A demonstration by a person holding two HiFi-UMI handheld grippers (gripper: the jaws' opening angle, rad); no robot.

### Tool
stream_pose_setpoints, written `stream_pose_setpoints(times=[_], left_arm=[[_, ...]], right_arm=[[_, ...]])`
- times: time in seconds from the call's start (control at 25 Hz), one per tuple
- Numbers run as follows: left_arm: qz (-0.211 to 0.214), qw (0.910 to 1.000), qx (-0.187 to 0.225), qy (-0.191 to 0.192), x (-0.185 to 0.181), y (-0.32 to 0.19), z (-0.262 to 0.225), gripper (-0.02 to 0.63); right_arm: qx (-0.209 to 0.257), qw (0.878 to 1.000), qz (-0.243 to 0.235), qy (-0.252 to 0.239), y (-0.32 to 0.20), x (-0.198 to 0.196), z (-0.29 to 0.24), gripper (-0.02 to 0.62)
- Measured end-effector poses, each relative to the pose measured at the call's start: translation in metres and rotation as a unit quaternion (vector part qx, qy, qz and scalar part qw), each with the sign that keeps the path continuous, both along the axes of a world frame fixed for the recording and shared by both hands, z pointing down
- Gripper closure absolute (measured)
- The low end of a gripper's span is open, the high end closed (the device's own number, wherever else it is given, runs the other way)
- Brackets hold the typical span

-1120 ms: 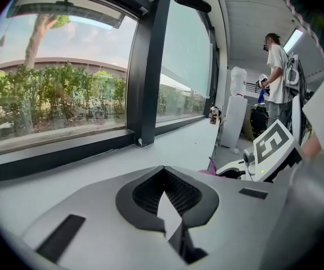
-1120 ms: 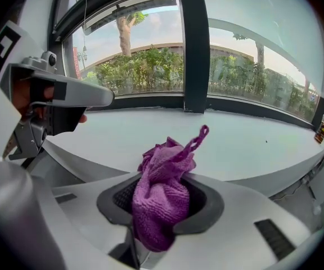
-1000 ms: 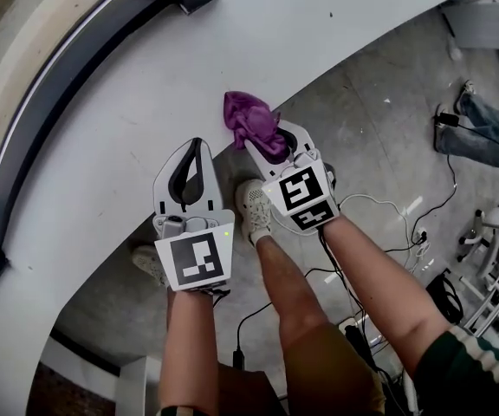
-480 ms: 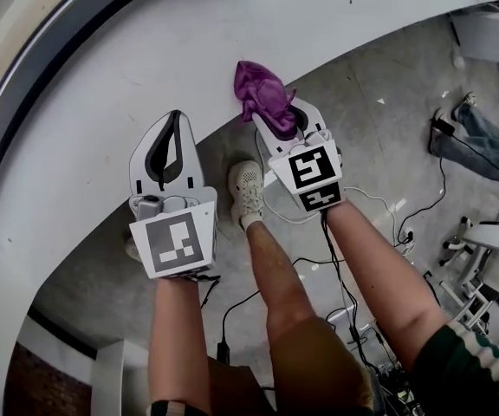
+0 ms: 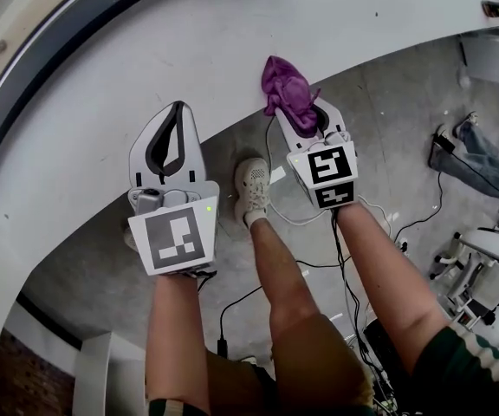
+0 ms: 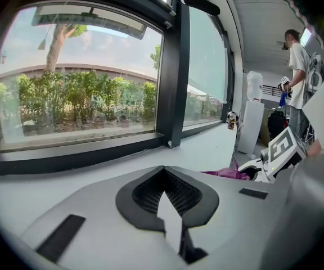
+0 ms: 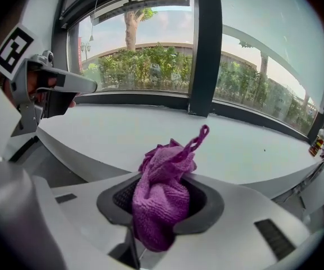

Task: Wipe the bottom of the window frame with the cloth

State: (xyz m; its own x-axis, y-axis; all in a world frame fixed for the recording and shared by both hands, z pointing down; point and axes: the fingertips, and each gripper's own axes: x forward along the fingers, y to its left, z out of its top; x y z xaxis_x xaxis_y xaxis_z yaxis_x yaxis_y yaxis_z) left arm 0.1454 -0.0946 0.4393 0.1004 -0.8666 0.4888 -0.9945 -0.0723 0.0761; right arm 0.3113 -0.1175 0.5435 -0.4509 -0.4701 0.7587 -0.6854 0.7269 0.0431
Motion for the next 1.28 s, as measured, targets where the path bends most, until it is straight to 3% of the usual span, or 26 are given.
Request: stream_pose_setpoints(times=[0.36, 0.72, 1.28], left_arm=[[-0.023, 0.9997, -0.004, -0.01, -0.027, 0.019, -0.006, 0.601], [-0.035, 0.9993, -0.002, -0.015, -0.06, 0.048, -0.01, 0.601], [-0.112, 0.9937, -0.005, -0.003, -0.147, 0.116, -0.007, 0.601]], right_arm=[[-0.02, 0.998, -0.054, -0.014, 0.031, -0.047, -0.001, 0.445], [-0.034, 0.997, -0.065, -0.016, 0.056, -0.085, -0.001, 0.446], [-0.044, 0.99, -0.135, -0.021, 0.117, -0.174, -0.004, 0.445]])
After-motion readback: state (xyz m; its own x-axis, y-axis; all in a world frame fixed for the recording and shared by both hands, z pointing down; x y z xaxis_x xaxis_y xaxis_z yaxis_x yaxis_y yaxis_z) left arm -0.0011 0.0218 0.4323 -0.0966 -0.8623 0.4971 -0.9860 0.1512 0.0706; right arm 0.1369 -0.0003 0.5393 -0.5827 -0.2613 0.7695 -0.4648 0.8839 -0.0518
